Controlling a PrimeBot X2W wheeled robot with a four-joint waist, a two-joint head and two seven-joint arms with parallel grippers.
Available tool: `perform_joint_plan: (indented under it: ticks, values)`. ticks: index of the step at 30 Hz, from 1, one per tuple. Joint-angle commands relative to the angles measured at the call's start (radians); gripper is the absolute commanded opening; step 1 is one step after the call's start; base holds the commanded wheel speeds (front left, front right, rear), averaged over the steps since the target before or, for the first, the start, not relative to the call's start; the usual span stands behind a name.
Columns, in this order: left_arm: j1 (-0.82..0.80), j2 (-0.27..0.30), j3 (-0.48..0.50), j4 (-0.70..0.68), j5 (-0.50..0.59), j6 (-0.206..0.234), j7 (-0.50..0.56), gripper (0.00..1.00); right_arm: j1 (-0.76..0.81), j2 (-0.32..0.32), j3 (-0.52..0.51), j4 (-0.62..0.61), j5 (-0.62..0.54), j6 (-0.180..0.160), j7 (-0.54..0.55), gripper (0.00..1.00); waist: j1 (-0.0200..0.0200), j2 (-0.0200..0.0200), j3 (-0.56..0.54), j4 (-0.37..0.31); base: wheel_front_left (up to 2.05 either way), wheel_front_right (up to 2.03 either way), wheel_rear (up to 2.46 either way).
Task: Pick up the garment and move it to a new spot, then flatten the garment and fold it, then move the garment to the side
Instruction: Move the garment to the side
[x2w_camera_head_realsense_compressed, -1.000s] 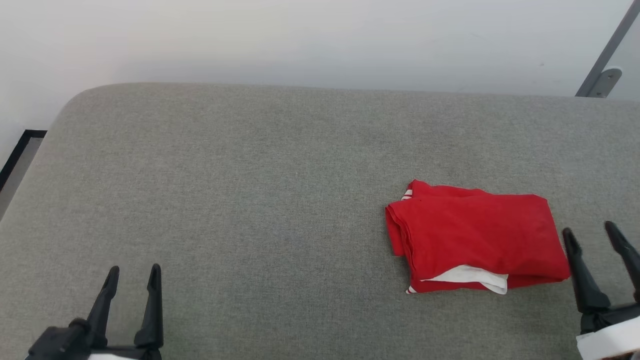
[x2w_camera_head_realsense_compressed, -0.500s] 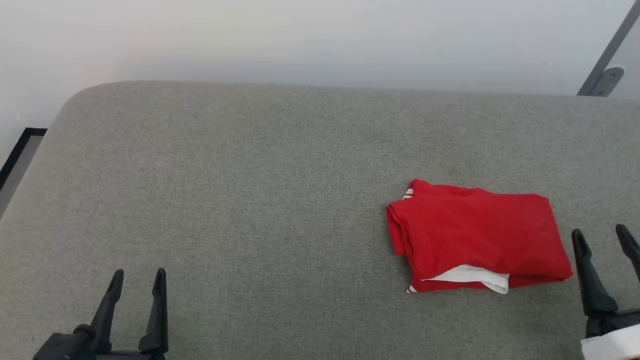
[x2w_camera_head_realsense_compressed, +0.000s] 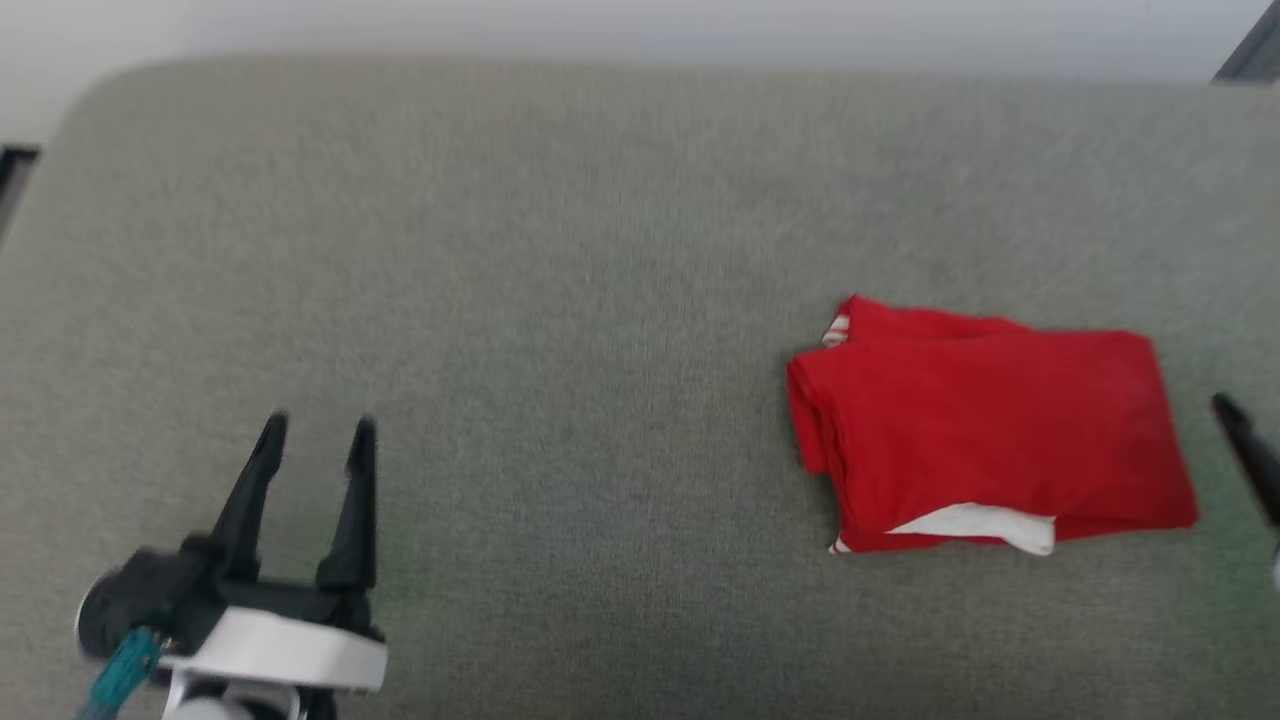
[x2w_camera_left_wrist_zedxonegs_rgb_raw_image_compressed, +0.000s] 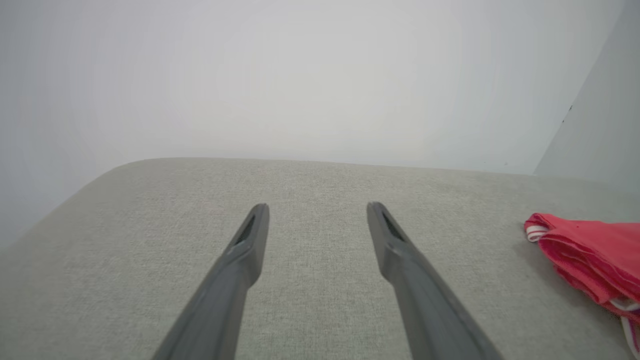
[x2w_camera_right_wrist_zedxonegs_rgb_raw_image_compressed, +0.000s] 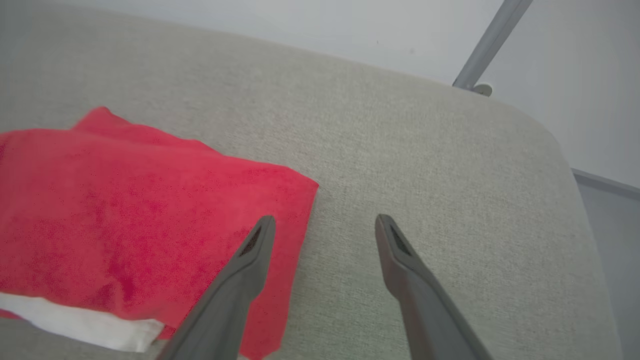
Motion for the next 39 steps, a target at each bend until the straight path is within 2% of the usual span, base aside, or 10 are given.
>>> perform_joint_plan:
  ticks: [1, 5, 8, 11, 16, 21, 22, 24, 30, 39]
  values:
    - [-0.039, 0.009, -0.015, 0.005, -0.002, -0.002, -0.005, 1.00, -0.044, -0.030, 0.004, 0.002, 0.019, 0.000, 0.077, 1.00, 0.0000, -0.0001, 0.084, 0.002, 0.00, 0.00, 0.00]
    - [-0.116, 0.015, -0.046, 0.008, -0.015, -0.002, -0.005, 1.00, -0.133, -0.098, 0.018, -0.001, 0.086, 0.000, 0.323, 1.00, 0.0000, -0.0001, 0.159, 0.009, 0.00, 0.00, 0.00]
    - [-0.169, 0.018, -0.069, 0.011, -0.024, -0.002, -0.005, 1.00, -0.177, -0.117, 0.033, -0.027, 0.143, 0.000, 0.493, 1.00, 0.0000, -0.0001, 0.205, 0.020, 0.00, 0.00, 0.00]
    - [-0.217, 0.022, -0.090, 0.014, -0.032, -0.002, -0.005, 1.00, -0.193, -0.118, 0.032, -0.057, 0.172, 0.000, 0.612, 1.00, 0.0000, -0.0001, 0.245, 0.036, 0.00, 0.00, 0.00]
    - [-0.274, 0.027, -0.106, 0.009, -0.038, -0.002, -0.005, 1.00, -0.186, -0.087, 0.028, -0.092, 0.164, 0.000, 0.721, 1.00, 0.0000, -0.0001, 0.298, 0.056, 0.00, 0.00, 0.00]
    - [-0.317, 0.035, -0.111, 0.024, -0.045, -0.002, -0.005, 1.00, -0.180, -0.035, 0.042, -0.092, 0.136, 0.000, 0.740, 1.00, 0.0000, -0.0001, 0.345, 0.063, 0.00, 0.00, 0.00]
    - [-0.326, 0.034, -0.111, 0.027, -0.046, -0.002, -0.005, 1.00, -0.175, -0.026, 0.050, -0.088, 0.135, 0.000, 0.749, 0.47, 0.0000, -0.0001, 0.353, 0.063, 0.00, 0.00, 0.00]
    - [-0.340, 0.038, -0.109, 0.033, -0.046, -0.002, -0.005, 1.00, -0.172, -0.001, 0.059, -0.083, 0.141, 0.000, 0.755, 0.00, 0.0000, -0.0001, 0.368, 0.058, 0.00, 0.00, 0.00]
    - [-0.368, 0.060, -0.110, 0.040, -0.044, -0.002, -0.005, 1.00, -0.205, 0.024, 0.030, -0.085, 0.119, -0.002, 0.701, 0.00, 0.0000, -0.0001, 0.385, 0.014, 0.00, 0.00, 0.00]
    - [-0.420, 0.116, -0.145, 0.024, -0.034, -0.002, -0.005, 1.00, -0.190, 0.024, -0.132, -0.102, 0.117, -0.004, 0.517, 0.00, 0.0000, -0.0001, 0.398, -0.120, 0.00, 0.00, 0.00]
